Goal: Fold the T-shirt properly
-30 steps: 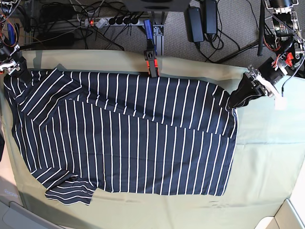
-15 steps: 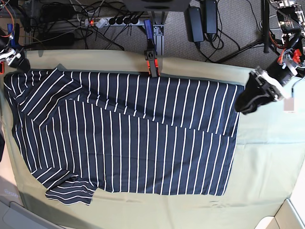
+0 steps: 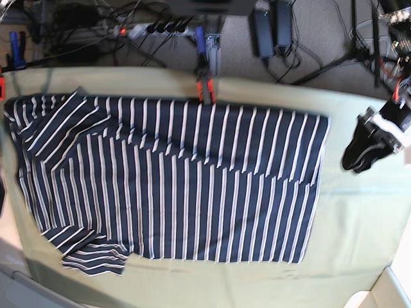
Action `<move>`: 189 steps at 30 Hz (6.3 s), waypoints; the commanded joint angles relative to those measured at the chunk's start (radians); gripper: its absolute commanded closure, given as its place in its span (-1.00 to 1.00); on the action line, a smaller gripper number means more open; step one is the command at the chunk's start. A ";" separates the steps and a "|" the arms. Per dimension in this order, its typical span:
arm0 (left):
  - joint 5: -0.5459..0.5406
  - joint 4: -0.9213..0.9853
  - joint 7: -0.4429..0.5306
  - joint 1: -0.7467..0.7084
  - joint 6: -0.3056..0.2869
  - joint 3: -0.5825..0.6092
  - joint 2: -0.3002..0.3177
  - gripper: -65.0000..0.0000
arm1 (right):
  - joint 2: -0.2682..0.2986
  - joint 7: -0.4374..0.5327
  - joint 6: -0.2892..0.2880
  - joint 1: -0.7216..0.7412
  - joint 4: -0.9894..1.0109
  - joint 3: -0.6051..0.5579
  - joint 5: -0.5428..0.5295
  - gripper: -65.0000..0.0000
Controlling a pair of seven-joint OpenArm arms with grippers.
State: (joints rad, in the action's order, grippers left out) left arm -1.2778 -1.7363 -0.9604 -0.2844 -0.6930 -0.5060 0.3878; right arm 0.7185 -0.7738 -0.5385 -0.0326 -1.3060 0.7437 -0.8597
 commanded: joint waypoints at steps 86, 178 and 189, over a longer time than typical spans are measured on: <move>0.349 0.880 0.306 0.634 -0.005 0.367 0.047 0.02 | -0.151 0.433 0.055 0.583 0.863 -0.370 0.545 -0.13; -0.196 0.583 -0.264 0.447 -0.005 0.386 0.135 1.00 | -0.032 0.111 0.052 0.118 0.370 -0.221 0.257 1.00; -0.196 0.583 -0.264 0.447 -0.005 0.386 0.137 1.00 | -0.034 0.116 0.052 0.123 0.369 -0.219 0.196 -0.35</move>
State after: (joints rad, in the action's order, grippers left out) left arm -1.4490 -1.1378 -1.2343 0.1440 -0.6861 -0.1143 0.5018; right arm 0.6537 -0.6704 -0.5270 0.0753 -0.9237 0.5156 -0.6476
